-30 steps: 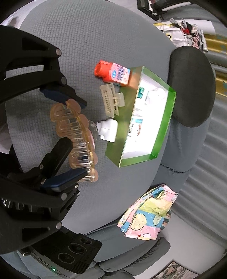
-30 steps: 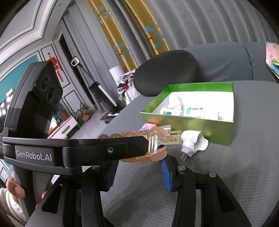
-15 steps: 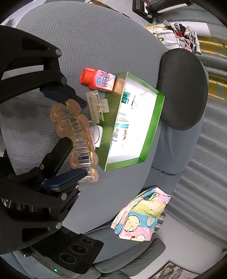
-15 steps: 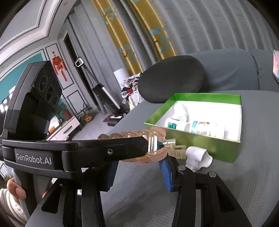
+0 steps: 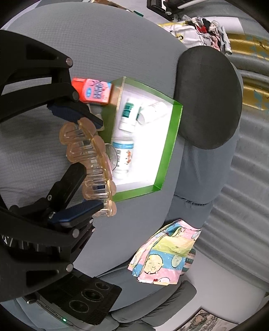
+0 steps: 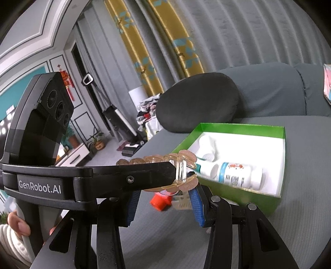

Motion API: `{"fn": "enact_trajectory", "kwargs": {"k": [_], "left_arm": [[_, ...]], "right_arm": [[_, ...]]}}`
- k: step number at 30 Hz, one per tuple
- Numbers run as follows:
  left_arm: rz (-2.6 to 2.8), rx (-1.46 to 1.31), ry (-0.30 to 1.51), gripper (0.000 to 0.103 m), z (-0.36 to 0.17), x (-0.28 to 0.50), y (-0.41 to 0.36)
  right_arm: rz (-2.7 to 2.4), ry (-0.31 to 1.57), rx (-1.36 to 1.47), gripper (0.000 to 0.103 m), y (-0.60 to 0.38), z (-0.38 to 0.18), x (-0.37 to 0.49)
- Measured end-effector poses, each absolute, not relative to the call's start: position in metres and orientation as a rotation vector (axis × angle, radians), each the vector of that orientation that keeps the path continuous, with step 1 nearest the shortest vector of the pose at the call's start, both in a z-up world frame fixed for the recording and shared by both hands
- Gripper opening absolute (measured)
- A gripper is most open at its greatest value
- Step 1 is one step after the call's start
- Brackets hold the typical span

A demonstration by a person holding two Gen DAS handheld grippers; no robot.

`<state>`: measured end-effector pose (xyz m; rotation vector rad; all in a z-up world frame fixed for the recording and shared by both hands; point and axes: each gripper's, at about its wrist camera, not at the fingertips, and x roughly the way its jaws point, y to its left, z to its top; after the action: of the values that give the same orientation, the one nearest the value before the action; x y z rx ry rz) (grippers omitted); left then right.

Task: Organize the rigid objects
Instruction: 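Lift the amber hair claw with the left tool toward the box, then lower the amber hair claw into the box with the left tool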

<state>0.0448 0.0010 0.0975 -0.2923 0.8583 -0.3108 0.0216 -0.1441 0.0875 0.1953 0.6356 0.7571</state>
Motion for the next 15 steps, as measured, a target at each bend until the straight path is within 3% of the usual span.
{"fn": "enact_trajectory", "kwargs": {"k": [15], "left_arm": [[-0.333, -0.292, 0.849, 0.07, 0.107, 0.102, -0.001]], "right_arm": [[0.734, 0.609, 0.188, 0.047, -0.142, 0.094, 0.075]]}}
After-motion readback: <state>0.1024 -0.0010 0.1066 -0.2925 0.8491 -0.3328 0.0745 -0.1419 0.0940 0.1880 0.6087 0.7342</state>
